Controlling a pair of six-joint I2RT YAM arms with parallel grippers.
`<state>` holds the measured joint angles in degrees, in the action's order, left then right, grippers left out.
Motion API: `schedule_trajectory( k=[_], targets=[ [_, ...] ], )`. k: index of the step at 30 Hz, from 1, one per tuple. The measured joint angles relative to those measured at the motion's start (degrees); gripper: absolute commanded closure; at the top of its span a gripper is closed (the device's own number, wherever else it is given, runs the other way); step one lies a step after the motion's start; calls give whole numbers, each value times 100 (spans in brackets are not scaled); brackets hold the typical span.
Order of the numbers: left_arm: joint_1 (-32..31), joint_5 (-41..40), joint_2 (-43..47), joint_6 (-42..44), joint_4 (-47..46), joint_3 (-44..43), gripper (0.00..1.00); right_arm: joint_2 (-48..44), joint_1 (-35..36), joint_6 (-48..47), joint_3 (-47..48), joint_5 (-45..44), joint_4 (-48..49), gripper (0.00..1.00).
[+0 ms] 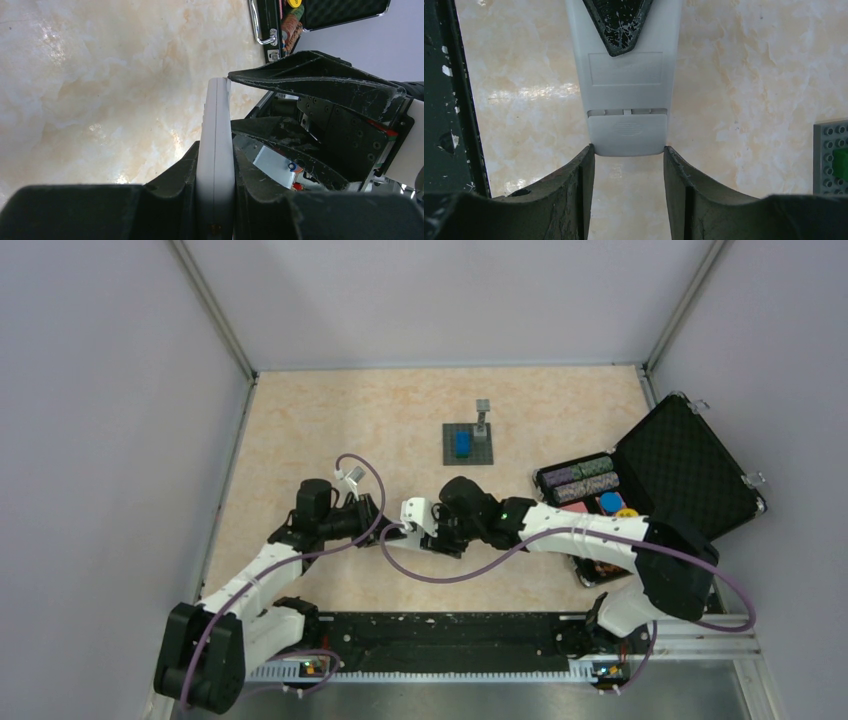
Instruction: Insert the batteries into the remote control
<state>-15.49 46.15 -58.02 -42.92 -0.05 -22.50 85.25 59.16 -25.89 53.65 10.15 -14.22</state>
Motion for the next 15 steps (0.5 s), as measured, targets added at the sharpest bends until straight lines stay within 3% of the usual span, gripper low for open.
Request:
schedule_trajectory(
  k=[15],
  targets=[
    [2,35,-37,-83,-44,0,100,31,0,17,2,-11,35,68]
  ],
)
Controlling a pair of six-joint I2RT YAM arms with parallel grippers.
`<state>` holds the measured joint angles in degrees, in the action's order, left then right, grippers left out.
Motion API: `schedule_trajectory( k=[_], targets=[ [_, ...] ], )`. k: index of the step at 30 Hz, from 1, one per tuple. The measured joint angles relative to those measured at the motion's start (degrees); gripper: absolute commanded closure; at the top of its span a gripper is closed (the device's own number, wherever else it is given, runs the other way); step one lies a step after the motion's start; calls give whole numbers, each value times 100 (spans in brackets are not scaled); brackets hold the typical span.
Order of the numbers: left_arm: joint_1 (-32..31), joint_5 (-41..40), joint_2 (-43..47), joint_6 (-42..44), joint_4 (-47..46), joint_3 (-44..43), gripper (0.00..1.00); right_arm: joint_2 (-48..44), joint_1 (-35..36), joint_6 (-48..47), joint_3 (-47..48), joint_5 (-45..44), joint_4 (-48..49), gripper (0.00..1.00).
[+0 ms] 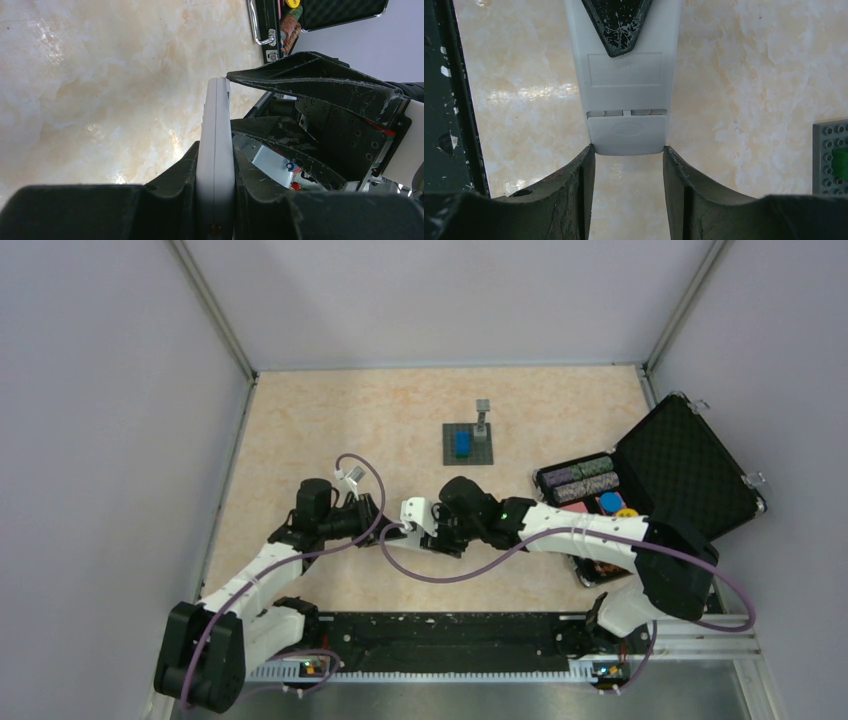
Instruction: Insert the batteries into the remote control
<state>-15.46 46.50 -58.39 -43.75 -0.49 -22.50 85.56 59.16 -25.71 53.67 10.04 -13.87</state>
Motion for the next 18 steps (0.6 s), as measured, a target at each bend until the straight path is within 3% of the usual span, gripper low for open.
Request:
schedule_trajectory(
  k=[18],
  targets=[
    [7,79,0,-35,-28,-44,100,57,0,85,273,-37,-376,59]
  ],
)
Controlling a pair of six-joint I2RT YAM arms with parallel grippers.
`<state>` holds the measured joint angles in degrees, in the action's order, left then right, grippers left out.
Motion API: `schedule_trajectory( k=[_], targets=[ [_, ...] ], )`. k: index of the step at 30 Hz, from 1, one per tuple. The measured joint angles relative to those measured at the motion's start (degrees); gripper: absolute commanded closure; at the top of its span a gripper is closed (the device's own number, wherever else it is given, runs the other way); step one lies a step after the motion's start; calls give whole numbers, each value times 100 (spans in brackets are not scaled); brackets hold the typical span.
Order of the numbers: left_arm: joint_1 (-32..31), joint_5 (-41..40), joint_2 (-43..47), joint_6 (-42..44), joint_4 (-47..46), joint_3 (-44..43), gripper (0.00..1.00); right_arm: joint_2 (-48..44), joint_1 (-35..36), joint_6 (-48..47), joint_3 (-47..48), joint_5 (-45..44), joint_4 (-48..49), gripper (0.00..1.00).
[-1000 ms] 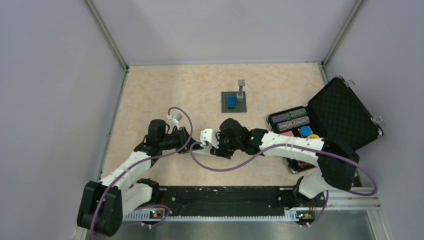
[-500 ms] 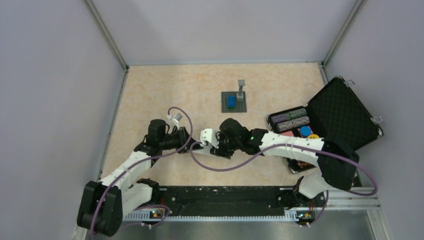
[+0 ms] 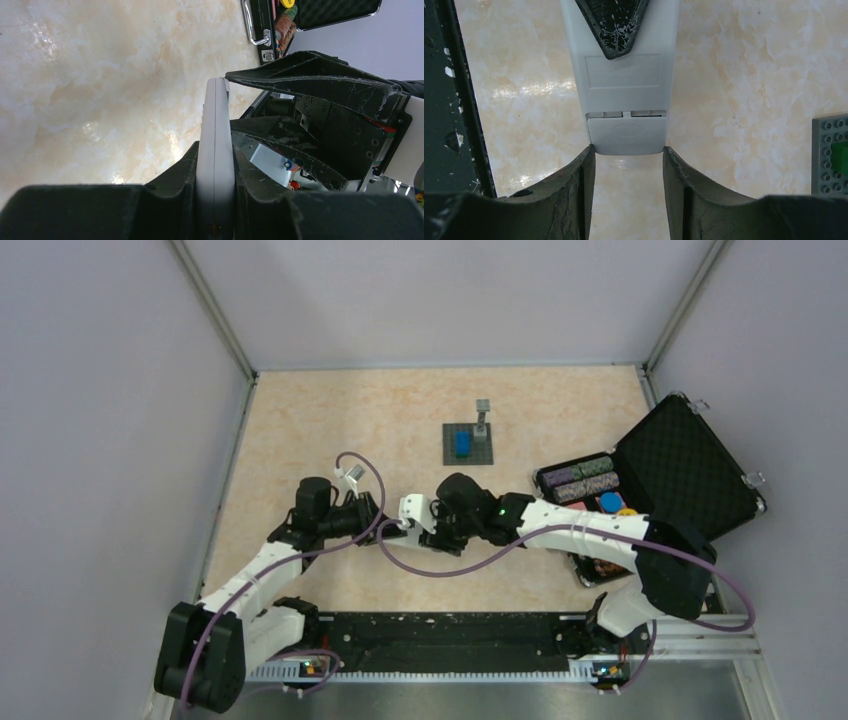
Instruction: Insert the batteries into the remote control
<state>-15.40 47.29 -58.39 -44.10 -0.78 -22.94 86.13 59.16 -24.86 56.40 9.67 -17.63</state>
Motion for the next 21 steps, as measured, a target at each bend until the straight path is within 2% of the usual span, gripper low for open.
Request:
schedule_trajectory(
  k=[21],
  targets=[
    [-4,310,-37,-68,-48,-33,100,20,0,63,444,92,-177,57]
  ],
)
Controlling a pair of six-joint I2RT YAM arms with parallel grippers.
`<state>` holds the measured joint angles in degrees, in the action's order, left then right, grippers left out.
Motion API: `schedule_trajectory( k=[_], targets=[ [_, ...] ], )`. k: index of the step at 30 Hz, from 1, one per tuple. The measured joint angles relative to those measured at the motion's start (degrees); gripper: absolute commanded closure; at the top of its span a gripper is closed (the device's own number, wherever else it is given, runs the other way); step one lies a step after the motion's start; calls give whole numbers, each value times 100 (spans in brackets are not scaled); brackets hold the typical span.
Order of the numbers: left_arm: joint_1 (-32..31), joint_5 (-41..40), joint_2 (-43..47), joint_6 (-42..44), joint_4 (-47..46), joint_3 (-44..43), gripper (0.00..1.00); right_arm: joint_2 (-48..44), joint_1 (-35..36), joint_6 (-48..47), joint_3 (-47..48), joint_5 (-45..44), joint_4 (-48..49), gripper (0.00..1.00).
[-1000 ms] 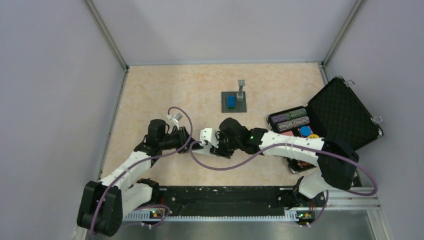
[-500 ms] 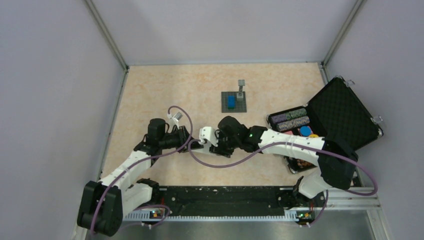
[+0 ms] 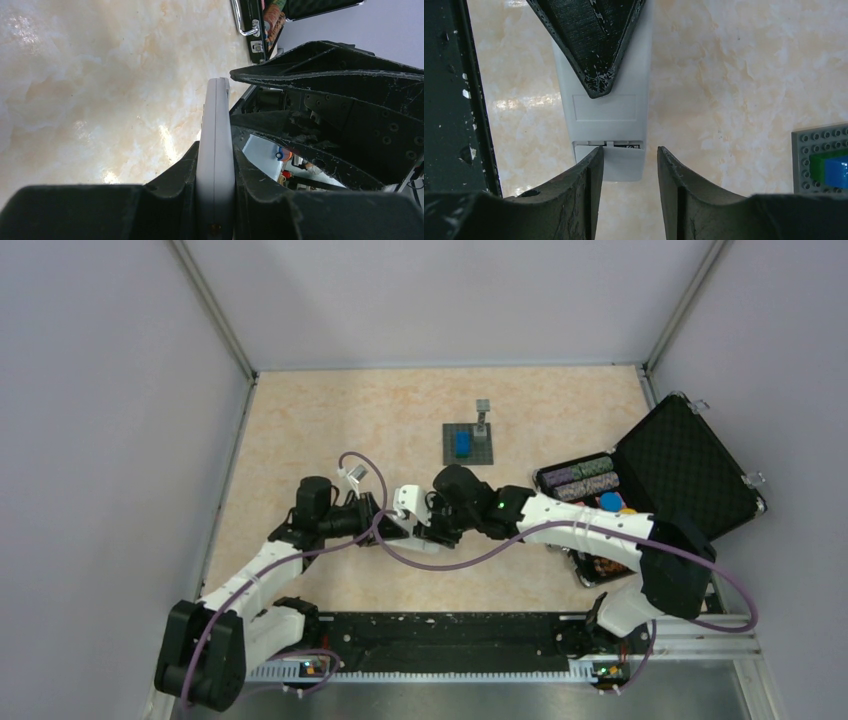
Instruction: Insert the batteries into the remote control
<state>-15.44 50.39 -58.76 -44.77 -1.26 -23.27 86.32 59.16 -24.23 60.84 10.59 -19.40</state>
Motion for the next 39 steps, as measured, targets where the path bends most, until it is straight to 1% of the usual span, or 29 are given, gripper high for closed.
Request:
schedule_trajectory(
  k=[12,23,27,32,36,39],
  targets=[
    [4,20,-42,-280,-227,0,100,-79,0,96,0,-116,24,57],
    [138,280,-107,-1010,-828,4,100,-372,0,203,17,-426,55,56],
    [164,496,-227,-1370,-1213,4,100,-415,0,243,208,-549,11,55],
    [236,697,-291,-1851,-1740,-72,100,-437,-2,310,656,-813,-389,56],
    [297,885,-337,-2184,-1950,-367,100,-610,-2,358,911,-1012,-557,55],
    [332,1023,-343,-2258,-1963,-678,100,-785,-7,476,1097,-1134,-619,53]
  ],
)
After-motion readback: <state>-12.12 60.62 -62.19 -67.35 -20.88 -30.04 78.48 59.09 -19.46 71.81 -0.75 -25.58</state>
